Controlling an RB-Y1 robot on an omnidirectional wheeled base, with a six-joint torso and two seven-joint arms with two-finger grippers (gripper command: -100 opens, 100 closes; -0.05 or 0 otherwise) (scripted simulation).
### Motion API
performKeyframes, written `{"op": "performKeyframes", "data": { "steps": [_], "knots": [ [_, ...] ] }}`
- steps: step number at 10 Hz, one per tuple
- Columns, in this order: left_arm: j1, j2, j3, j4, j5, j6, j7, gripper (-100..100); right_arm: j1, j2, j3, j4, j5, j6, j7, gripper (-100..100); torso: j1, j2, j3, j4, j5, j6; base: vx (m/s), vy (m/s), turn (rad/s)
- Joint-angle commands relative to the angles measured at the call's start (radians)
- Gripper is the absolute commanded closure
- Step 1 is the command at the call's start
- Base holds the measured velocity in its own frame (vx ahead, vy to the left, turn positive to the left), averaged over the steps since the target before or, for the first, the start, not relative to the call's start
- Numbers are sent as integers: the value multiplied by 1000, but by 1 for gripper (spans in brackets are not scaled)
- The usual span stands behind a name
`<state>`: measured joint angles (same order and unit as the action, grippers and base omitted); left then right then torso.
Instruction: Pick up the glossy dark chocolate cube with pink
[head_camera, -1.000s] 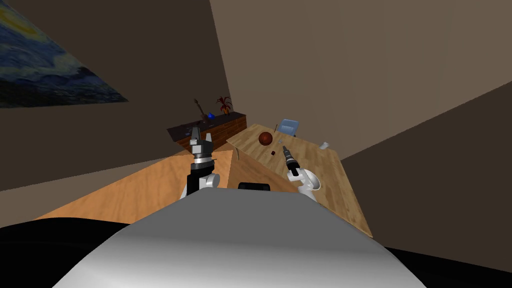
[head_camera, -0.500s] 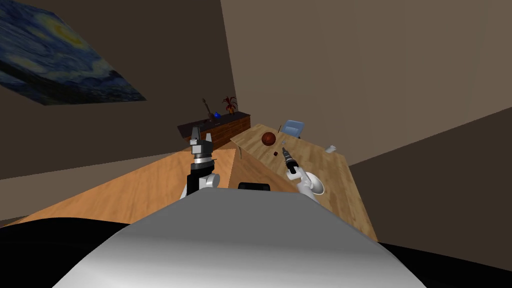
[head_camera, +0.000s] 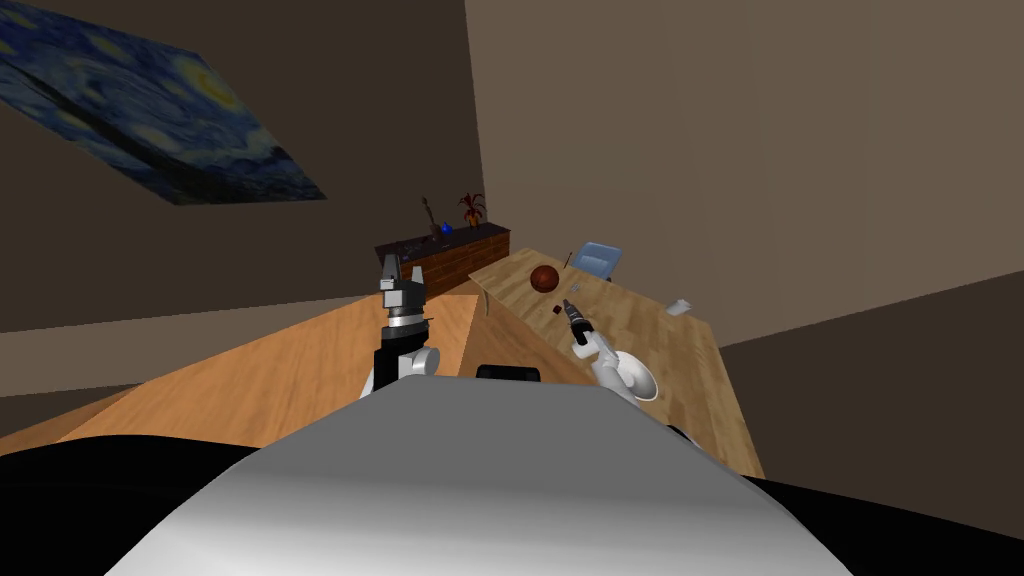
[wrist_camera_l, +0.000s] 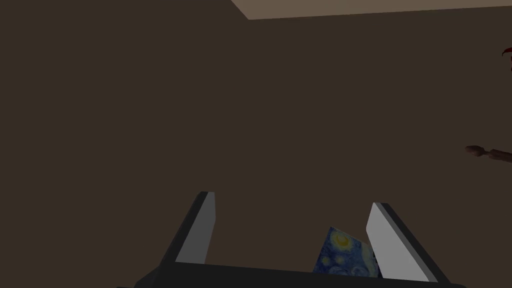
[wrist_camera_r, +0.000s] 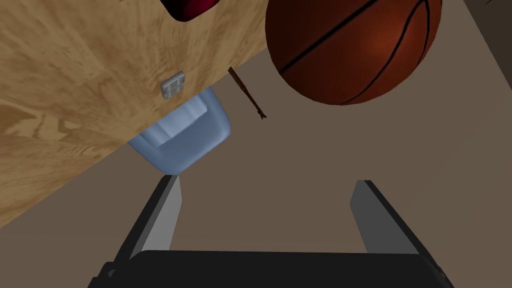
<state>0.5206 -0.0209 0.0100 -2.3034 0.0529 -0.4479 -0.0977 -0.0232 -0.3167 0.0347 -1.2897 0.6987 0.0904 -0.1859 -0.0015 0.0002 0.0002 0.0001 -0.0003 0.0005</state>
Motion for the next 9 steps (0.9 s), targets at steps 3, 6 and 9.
{"op": "performKeyframes", "data": {
  "steps": [3, 6, 9],
  "knots": [
    [0, 0, 0, 0, 0, 0, 0, 0, -32, -5, 17, 84, 63, 40, 5, -100, 0, 0, 0, 0, 0, 0, -17, -14, 128],
    [0, 0, 0, 0, 0, 0, 0, 0, -77, -15, 42, 180, 143, 88, 14, -100, 0, 0, 0, 0, 0, 1, -17, -11, 157],
    [0, 0, 0, 0, 0, 0, 0, 0, -98, -20, 55, 244, 182, 111, 20, -100, 0, -1, 0, 0, 0, 0, -10, -10, 127]
  ]
}}
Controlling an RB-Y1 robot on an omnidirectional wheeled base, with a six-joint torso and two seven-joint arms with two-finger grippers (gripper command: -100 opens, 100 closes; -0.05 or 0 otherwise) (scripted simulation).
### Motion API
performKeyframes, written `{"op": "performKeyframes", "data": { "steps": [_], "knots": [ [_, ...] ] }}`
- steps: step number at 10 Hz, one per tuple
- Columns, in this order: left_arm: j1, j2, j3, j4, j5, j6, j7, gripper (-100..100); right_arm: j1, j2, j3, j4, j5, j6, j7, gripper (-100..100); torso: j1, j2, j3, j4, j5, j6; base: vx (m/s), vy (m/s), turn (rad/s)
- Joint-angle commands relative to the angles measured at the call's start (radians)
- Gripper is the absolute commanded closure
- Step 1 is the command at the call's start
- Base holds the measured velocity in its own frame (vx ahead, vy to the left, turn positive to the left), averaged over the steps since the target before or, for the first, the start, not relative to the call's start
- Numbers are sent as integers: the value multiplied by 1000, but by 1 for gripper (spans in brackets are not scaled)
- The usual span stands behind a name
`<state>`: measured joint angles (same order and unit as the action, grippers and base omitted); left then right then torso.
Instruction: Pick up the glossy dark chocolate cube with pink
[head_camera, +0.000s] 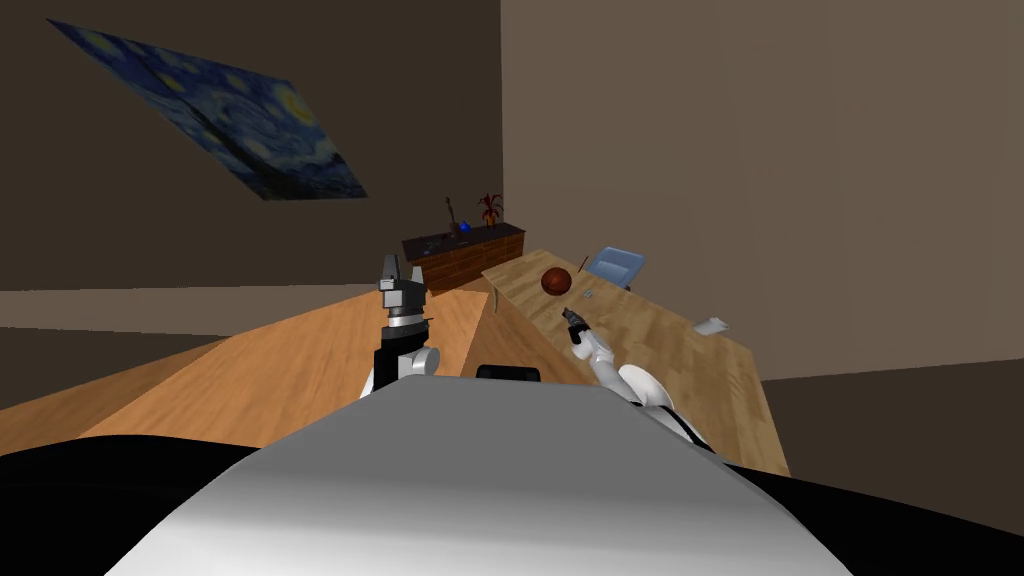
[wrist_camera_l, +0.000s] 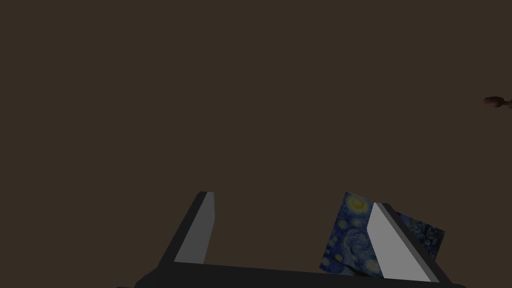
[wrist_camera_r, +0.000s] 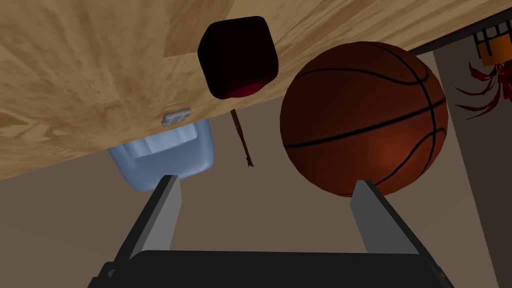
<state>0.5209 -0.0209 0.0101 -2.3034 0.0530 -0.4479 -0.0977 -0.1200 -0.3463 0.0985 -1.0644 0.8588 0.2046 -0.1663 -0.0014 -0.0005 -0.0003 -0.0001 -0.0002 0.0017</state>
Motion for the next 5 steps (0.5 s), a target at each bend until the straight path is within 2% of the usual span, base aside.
{"op": "performKeyframes", "data": {
  "steps": [1, 4, 5],
  "knots": [
    [0, 0, 0, 0, 0, 0, 0, 0, -21, 6, 5, 50, 50, 19, 7, -100, 0, 0, 0, 0, 0, 0, -12, -12, 196],
    [0, 0, 0, 0, 0, 0, 0, 0, -40, 1, 18, 112, 96, 40, 14, -100, 0, 0, 0, 0, 0, 0, -10, -13, 113],
    [0, 0, 0, 0, 0, 0, 0, 0, -58, -3, 31, 158, 131, 61, 21, -100, 0, 0, 0, 0, 0, 0, -9, -12, 135]
  ]
}}
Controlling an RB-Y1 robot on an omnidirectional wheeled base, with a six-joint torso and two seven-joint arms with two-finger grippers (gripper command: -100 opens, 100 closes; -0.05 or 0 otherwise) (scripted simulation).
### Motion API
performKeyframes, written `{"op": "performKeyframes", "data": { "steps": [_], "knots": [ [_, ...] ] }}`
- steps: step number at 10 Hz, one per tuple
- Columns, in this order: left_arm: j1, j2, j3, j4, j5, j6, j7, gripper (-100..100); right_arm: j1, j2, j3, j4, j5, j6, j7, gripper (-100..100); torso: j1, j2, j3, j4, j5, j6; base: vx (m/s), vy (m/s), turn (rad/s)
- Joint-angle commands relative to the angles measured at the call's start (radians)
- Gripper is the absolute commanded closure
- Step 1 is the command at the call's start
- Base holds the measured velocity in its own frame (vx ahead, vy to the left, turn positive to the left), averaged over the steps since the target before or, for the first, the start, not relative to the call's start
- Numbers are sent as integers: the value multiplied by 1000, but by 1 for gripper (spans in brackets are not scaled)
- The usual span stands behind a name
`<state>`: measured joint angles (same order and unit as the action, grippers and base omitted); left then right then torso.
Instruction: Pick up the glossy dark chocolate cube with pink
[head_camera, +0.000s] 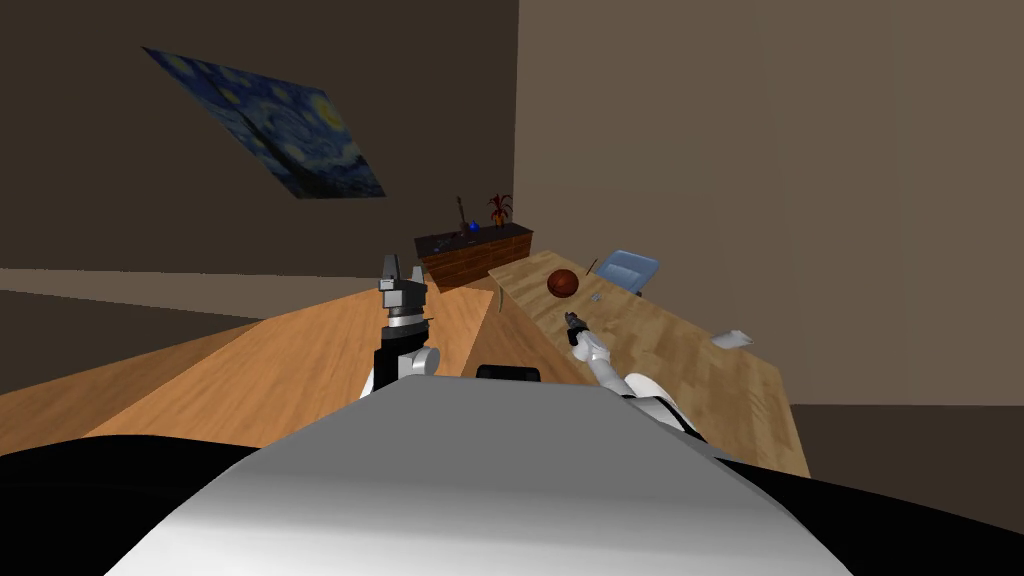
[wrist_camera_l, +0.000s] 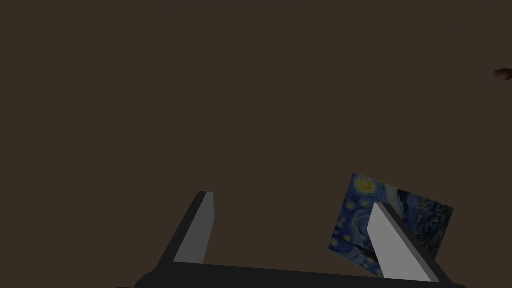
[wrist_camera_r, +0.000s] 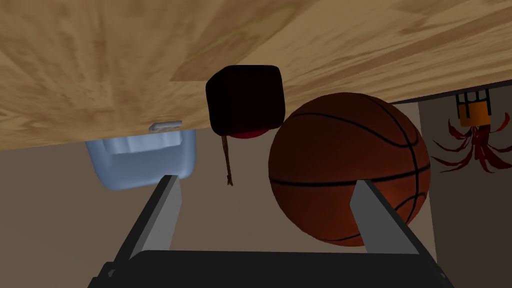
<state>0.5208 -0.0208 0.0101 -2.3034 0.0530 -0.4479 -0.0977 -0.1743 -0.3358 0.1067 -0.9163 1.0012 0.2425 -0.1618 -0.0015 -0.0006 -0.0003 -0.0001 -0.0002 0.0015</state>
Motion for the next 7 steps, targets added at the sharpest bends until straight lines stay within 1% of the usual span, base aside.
{"op": "performKeyframes", "data": {
  "steps": [1, 2, 3, 4, 5, 7],
  "knots": [
    [0, 0, 0, 0, 0, 0, 0, 0, -21, -18, 35, 50, 22, 42, 23, -100, 0, 0, 0, 0, 0, 0, -14, -16, 214],
    [0, 0, 0, 0, 0, 0, 0, 0, -36, -22, 47, 80, 53, 61, 30, -100, 0, 0, 0, 0, 0, 0, -12, -23, 298],
    [0, 0, 0, 0, 0, 0, 0, 0, -50, -26, 58, 122, 82, 78, 36, -100, 0, 0, 0, 0, 0, 0, -14, -31, 268],
    [0, 0, 0, 0, 0, 0, 0, 0, -50, -26, 58, 135, 82, 78, 36, -100, -1, 0, 0, 0, 0, 0, -9, -25, 35],
    [0, 0, 0, 0, 0, 0, 0, 0, -62, -30, 68, 169, 109, 93, 42, -100, -1, 0, 0, 0, 0, 1, -3, -17, 80],
    [0, 0, 0, 0, 0, 0, 0, 0, -80, -39, 86, 228, 154, 118, 52, -100, -1, -1, 0, 0, 0, 0, 2, -23, 184]
  ]
}}
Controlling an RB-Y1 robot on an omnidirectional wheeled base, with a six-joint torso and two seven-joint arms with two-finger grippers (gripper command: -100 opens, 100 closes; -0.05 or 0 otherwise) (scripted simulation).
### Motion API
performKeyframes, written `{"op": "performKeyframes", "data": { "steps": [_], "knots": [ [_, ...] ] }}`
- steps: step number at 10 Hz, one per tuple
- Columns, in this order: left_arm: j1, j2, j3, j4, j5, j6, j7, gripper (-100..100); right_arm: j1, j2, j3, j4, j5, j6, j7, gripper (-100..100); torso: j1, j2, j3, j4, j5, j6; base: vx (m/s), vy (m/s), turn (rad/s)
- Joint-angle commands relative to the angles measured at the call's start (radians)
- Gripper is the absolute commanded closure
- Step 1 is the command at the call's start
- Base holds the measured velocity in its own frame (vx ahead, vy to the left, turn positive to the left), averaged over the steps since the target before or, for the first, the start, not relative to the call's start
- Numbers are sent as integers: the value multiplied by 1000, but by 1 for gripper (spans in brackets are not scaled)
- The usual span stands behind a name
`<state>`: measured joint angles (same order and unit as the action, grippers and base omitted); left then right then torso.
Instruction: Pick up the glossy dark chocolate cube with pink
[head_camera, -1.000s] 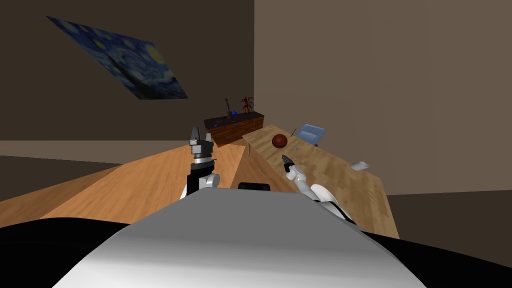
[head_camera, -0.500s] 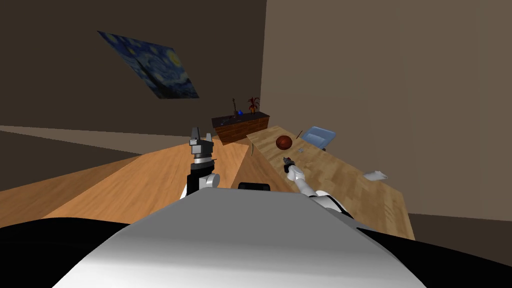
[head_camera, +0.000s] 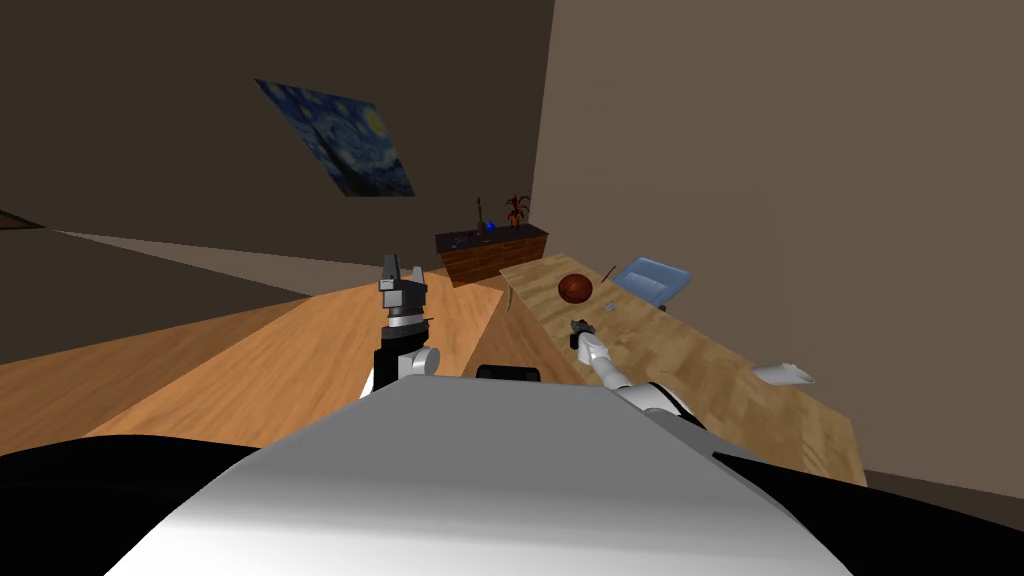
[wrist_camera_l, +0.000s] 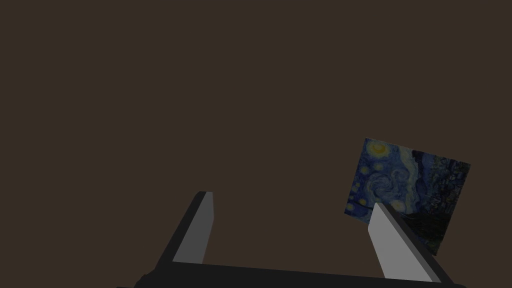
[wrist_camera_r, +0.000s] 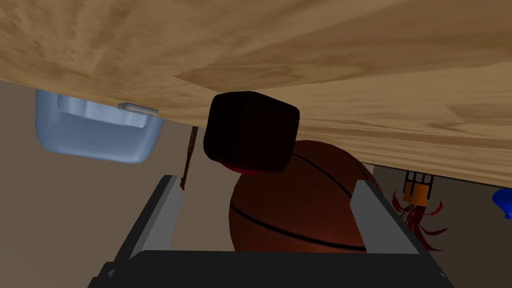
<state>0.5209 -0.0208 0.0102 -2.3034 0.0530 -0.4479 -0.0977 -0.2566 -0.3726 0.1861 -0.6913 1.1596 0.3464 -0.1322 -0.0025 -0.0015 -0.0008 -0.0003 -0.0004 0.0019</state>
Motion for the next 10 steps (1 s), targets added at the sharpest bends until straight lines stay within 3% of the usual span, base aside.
{"op": "performKeyframes", "data": {
  "steps": [1, 2, 3, 4, 5, 6, 8, 9, 10],
  "knots": [
    [0, 0, 0, 0, 0, 0, 0, 0, -7, -9, 20, 47, 29, 31, 29, -100, 0, 0, 0, 0, 0, 0, 20, -38, 185],
    [0, 0, 0, 0, 0, 0, 0, 0, -7, -9, 20, 47, 29, 31, 29, -100, -1, -1, 0, 0, 0, 0, 16, -36, 87],
    [0, 0, 0, 0, 0, 0, 0, 0, -4, -7, 33, 82, 50, 39, 34, -100, -1, -1, 0, 0, 0, 0, 26, -40, 134],
    [0, 0, 0, 0, 0, 0, 0, 0, -9, -10, 28, 76, 53, 30, 12, -100, -1, -1, -1, 0, 0, 0, 14, -23, 34],
    [0, 0, 0, 0, 0, 0, 0, 0, -10, -10, 30, 80, 56, 31, 11, 0, 0, -1, -1, 0, 0, 1, 0, 0, 0],
    [0, 0, 0, 0, 0, 0, 0, 0, 25, -10, 1, 50, 71, 20, 13, -100, 1, 0, 0, 0, 0, 0, 34, 15, 69],
    [0, 0, 0, 0, 0, 0, 0, 0, 25, -10, 1, 50, 71, 20, 13, -100, 3, -2, -1, 0, 1, 0, 30, 7, 6],
    [0, 0, 0, 0, 0, 0, 0, 0, 60, -10, -27, 20, 86, 8, 15, -100, 2, -1, -1, 0, 0, 0, 34, 0, 51],
    [0, 0, 0, 0, 0, 0, 0, 0, 60, -10, -27, 20, 86, 8, 15, -100, 2, -2, -1, 0, 0, 0, 41, 3, 29]
  ]
}}
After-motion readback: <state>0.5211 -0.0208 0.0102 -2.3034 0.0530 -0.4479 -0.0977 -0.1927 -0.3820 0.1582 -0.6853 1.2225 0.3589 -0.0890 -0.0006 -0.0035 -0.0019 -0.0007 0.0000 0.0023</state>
